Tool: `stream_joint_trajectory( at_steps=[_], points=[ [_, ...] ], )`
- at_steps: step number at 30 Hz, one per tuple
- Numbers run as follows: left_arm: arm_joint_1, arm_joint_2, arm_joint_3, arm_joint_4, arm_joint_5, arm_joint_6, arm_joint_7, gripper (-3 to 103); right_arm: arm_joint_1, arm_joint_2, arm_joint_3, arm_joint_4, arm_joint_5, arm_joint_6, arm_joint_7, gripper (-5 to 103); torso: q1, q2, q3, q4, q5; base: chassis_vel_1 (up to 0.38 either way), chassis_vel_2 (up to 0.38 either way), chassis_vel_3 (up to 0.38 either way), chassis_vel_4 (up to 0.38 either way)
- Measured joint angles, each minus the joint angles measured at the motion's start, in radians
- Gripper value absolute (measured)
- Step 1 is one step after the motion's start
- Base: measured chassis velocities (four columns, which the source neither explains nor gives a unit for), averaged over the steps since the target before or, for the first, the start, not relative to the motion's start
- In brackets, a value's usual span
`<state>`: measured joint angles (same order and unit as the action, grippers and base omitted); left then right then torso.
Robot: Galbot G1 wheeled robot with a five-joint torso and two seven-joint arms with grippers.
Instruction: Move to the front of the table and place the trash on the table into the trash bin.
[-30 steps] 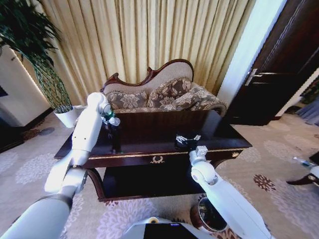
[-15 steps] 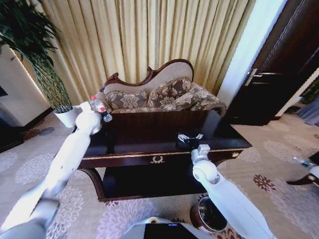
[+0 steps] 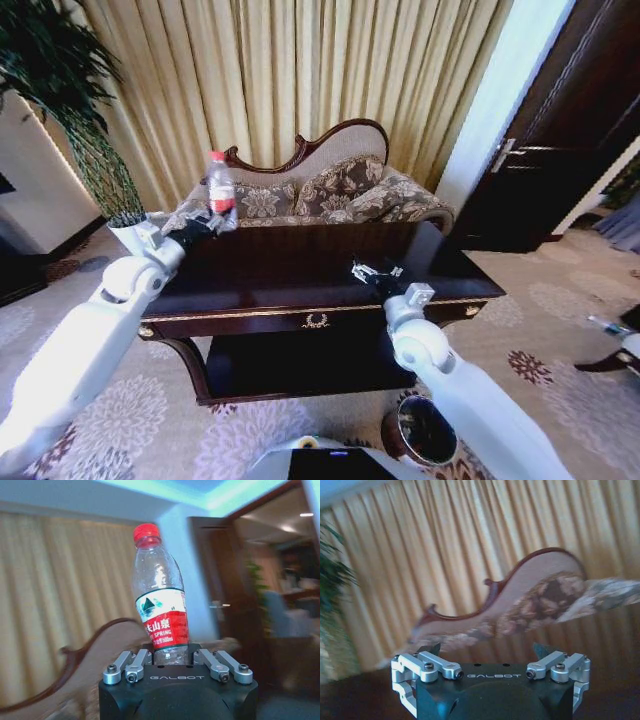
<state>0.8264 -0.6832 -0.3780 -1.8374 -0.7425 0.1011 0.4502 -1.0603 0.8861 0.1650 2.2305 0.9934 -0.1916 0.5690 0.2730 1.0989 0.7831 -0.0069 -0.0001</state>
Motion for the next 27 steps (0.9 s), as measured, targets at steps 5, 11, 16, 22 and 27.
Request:
stream_joint_trajectory(
  at_steps=[5, 11, 16, 22, 27],
  points=[
    [0.018, 0.006, -0.003, -0.06, 0.026, -0.04, 0.025, 31, 0.023, -0.046, 0.001, 0.058, 0.025, -0.007, -0.035, 100, 0.0, 0.0, 0.0, -0.0003, 0.0, 0.0, 0.0, 0.0, 0.0],
    [0.021, 0.021, 0.001, -0.114, 0.031, -0.034, 0.026, 31, 0.054, -0.064, 0.0, 0.093, 0.042, -0.008, -0.07, 100, 0.0, 0.0, 0.0, -0.0002, 0.0003, 0.0, 0.0, 0.0, 0.0],
    [0.029, 0.03, 0.014, -0.126, 0.021, -0.031, 0.03, 31, 0.075, -0.075, 0.0, 0.105, 0.058, -0.004, -0.085, 100, 0.0, 0.0, 0.0, 0.0001, 0.0, 0.0, 0.0, 0.0, 0.0],
    [0.015, 0.046, 0.05, -0.13, 0.016, -0.031, 0.042, 31, 0.086, -0.098, 0.017, 0.129, 0.107, -0.003, -0.163, 100, 0.0, 0.0, 0.0, -0.0002, 0.0001, 0.0, 0.0, 0.0, 0.0],
    [-0.024, 0.059, 0.074, -0.121, -0.004, -0.032, 0.053, 31, 0.092, -0.114, 0.024, 0.135, 0.151, -0.001, -0.233, 100, 0.0, 0.0, 0.0, 0.0, 0.0, 0.0, 0.0, 0.0, 0.0]
  ],
)
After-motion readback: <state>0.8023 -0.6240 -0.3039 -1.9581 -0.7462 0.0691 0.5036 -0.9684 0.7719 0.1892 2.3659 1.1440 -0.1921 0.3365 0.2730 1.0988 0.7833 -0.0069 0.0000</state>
